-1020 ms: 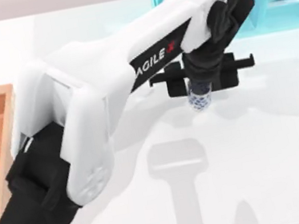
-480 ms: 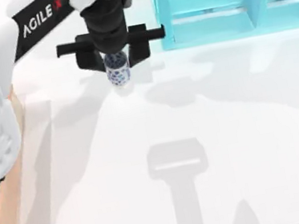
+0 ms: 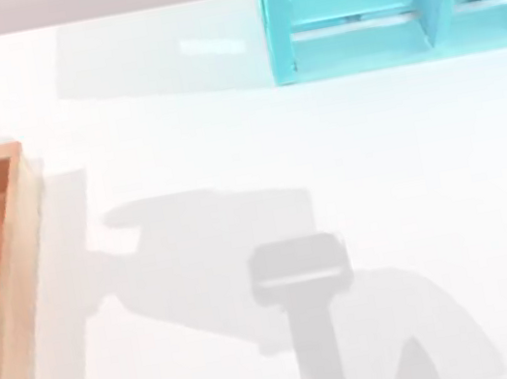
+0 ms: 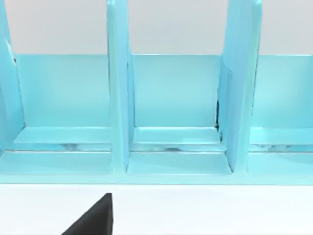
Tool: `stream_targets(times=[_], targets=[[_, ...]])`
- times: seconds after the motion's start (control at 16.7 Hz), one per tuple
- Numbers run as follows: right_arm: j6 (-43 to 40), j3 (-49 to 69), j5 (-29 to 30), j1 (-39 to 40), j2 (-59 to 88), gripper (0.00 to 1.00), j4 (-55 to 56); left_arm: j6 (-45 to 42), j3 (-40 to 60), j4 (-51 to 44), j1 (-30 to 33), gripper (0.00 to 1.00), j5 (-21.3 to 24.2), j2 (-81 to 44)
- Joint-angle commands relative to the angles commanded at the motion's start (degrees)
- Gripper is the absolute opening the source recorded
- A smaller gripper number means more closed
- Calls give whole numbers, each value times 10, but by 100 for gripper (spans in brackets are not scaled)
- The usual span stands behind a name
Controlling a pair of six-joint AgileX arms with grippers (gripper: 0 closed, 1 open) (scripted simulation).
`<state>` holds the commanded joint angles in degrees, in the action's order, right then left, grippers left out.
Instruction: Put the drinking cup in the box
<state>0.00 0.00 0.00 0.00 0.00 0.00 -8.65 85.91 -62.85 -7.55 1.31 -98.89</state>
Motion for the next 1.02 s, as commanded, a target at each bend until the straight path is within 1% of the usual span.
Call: stream_targets(times=[0.12,0.3,0.72,1.02], targets=[[0,0,0,0,0,100,0,-59,-59,5,-61,0,22,62],[0,0,0,0,0,100,0,-105,-105,8,-108,0,36,110],[0,0,0,0,0,100,0,-109,-114,17,-109,0,36,110],[0,0,0,0,0,100,0,-107,-178,102,-108,0,35,88]])
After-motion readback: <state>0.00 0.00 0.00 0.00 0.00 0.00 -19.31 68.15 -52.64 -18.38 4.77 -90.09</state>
